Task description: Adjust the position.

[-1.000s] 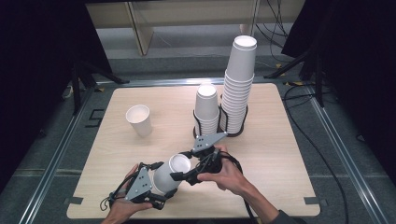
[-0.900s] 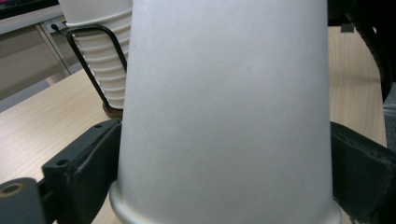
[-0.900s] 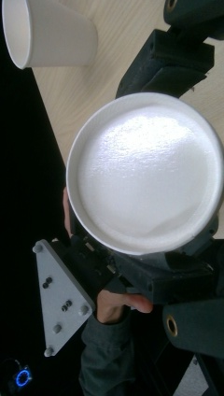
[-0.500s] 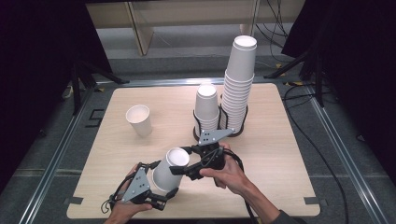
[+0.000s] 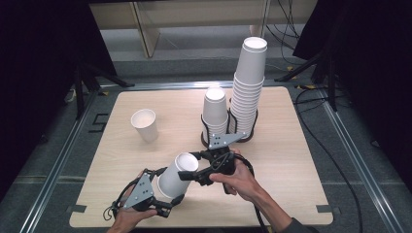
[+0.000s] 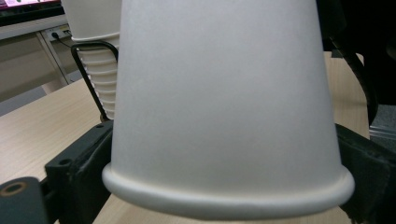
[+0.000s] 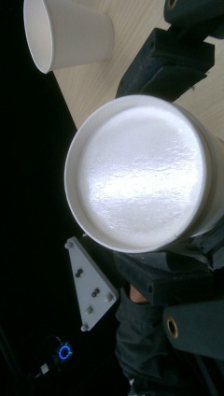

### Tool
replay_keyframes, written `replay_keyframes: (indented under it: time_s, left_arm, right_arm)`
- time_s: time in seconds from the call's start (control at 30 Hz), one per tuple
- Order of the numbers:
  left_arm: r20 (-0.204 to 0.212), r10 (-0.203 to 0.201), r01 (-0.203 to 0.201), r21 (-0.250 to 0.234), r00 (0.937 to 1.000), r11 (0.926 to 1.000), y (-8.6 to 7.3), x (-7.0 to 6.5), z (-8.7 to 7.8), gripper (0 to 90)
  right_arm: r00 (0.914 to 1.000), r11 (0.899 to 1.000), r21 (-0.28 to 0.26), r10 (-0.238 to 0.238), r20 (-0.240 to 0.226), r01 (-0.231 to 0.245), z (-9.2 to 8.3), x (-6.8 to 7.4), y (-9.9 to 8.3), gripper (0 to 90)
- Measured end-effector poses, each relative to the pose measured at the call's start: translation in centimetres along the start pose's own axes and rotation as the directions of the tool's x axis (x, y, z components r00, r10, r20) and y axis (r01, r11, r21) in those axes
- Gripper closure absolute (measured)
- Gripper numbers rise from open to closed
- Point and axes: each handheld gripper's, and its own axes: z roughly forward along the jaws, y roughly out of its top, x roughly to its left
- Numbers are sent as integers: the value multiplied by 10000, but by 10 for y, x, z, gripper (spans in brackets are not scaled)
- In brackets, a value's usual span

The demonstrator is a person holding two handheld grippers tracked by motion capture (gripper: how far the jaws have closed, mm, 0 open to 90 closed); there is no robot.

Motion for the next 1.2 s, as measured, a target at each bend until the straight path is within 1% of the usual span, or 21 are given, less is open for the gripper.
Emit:
replay_keyframes:
  time_s: [0.03, 0.13, 0.2, 0.33, 0.37, 0.4, 0.47, 0.5, 0.53, 0.57, 0.6, 0.7, 0.73, 0.83, 0.87, 0.9, 0.93, 1.03, 1.07, 1.17, 1.2]
  left_arm:
    - [-24, 93, -93, 103, 10000, 9999, 1, 0, -1, 68]
    - [-28, 247, -246, 341, 9997, 9991, 1, -2, 0, 76]
    - [-33, 470, -466, 638, 9989, 9969, 1, -2, 0, 80]
    - [177, 937, -953, 1595, 9954, 9826, -1, -2, 2, 85]
    - [288, 1039, -1073, 1721, 9942, 9792, -1, -2, 4, 87]
    - [297, 1074, -1111, 1957, 9938, 9744, -1, -3, 3, 90]
    - [434, 1058, -1124, 2000, 9934, 9733, -2, -5, 5, 97]
    - [482, 1179, -1257, 2189, 9919, 9676, -1, -5, 5, 100]
    - [555, 1097, -1190, 2079, 9924, 9709, -1, -7, 6, 102]
    - [563, 1191, -1288, 2225, 9913, 9664, 0, -7, 5, 102]
    - [648, 1157, -1270, 2133, 9912, 9687, 0, -8, 6, 103]
    - [747, 1366, -1507, 2382, 9878, 9595, 0, -8, 6, 104]
    - [825, 1336, -1495, 2356, 9876, 9603, -1, -9, 6, 104]
    - [916, 1626, -1808, 2517, 9824, 9508, 0, -10, 6, 104]
    - [907, 1658, -1841, 2599, 9820, 9479, 1, -11, 6, 104]
    - [950, 1710, -1900, 2546, 9807, 9482, 1, -11, 6, 104]
    - [987, 1770, -1972, 2623, 9792, 9446, 2, -12, 5, 105]
    - [1090, 1995, -2219, 2647, 9738, 9385, 2, -14, 6, 105]
    - [1161, 1981, -2229, 2695, 9733, 9369, 2, -14, 6, 105]
    - [1131, 2071, -2302, 2617, 9718, 9373, 2, -16, 7, 105]
    - [1182, 2167, -2415, 2737, 9691, 9310, 3, -16, 6, 104]
  right_arm:
    - [9999, 9999, -34, -107, -103, 107, 1, 0, 0, 242]
    - [9972, 9968, 377, -718, 224, 709, 0, 1, 1, 235]
    - [9965, 9945, 710, -786, 270, 765, -2, 2, 2, 221]
    - [9890, 9853, 1256, -1260, 772, 1157, -9, 4, 5, 188]
    - [9804, 9771, 1384, -1747, 905, 1614, -10, 4, 7, 185]
    - [9783, 9717, 1637, -1867, 899, 1704, -12, 5, 7, 183]
    - [9736, 9609, 2017, -2107, 877, 1897, -13, 6, 7, 183]
    - [9727, 9547, 2287, -2150, 874, 1904, -13, 6, 7, 181]
    - [9704, 9489, 2470, -2241, 903, 1962, -13, 6, 6, 176]
    - [9702, 9443, 2649, -2255, 884, 1953, -13, 6, 5, 173]
    - [9687, 9389, 2796, -2329, 864, 2009, -13, 6, 4, 170]
    - [9633, 9231, 3173, -2552, 832, 2172, -12, 5, 2, 161]
    - [9622, 9181, 3303, -2593, 829, 2190, -12, 5, 2, 161]
    - [9576, 8962, 3751, -2807, 656, 2369, -11, 6, 0, 161]
    - [9579, 8889, 3911, -2817, 563, 2385, -10, 6, -1, 160]
    - [9639, 8856, 4112, -2606, 553, 2158, -10, 8, -2, 161]
    - [9600, 8749, 4223, -2778, 363, 2372, -8, 7, -4, 160]
    - [9696, 8634, 4633, -2423, 337, 1996, -5, 10, -8, 161]
    - [9581, 8550, 4533, -2864, 80, 2518, -3, 7, -8, 162]
    - [9601, 8500, 4627, -2794, -93, 2519, 1, 6, -10, 166]
    - [9621, 8495, 4653, -2723, -170, 2487, 2, 6, -11, 172]
